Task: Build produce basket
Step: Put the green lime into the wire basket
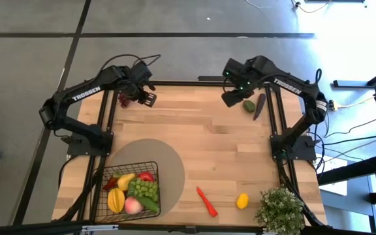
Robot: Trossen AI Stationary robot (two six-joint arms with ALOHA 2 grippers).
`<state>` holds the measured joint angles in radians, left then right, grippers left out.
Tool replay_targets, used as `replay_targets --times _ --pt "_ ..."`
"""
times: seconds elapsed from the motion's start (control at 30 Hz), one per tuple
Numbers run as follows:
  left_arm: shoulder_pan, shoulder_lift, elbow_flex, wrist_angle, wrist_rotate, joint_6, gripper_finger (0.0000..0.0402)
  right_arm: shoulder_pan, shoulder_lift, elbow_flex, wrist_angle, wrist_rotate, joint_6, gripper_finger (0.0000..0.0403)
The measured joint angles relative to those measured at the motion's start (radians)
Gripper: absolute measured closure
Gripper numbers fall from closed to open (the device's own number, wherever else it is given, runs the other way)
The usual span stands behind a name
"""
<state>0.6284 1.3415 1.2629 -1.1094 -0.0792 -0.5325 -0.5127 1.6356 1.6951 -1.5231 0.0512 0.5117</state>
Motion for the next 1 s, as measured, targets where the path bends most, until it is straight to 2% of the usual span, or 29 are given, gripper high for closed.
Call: replay_targets --times 0.2,0.3,0.47,0.53,0.67,0.8,1.0 --pt "0.001 0.0 0.0 0.01 0.023 0.165 0.0318 -0.065 -0.002 -0.106 0.014 -0.019 0.035 0.0306" --pt "0.012 0.0 0.0 0.056 0.123 0.281 0.0318 -0.096 0.0 -0.159 0.034 -0.019 0.047 0.0306" --pt "0.033 0.0 0.0 0.185 0.365 0.54 0.0318 -0.141 0.0 -0.233 0.066 -0.019 0.033 0.0306" --pt "0.036 0.0 0.0 0.217 0.409 0.626 0.0318 -0.152 0.0 -0.253 0.078 -0.019 0.03 0.0306" --pt "0.037 0.0 0.0 0.232 0.416 0.751 0.0318 -0.156 0.0 -0.262 0.084 -0.019 0.026 0.0306" --pt "0.037 0.0 0.0 0.231 0.413 0.805 0.0318 -0.155 0.0 -0.263 0.108 -0.019 -0.052 0.0306" --pt "0.037 0.0 0.0 0.231 0.324 0.825 0.0318 -0.155 0.0 -0.263 0.146 -0.019 -0.071 0.0306"
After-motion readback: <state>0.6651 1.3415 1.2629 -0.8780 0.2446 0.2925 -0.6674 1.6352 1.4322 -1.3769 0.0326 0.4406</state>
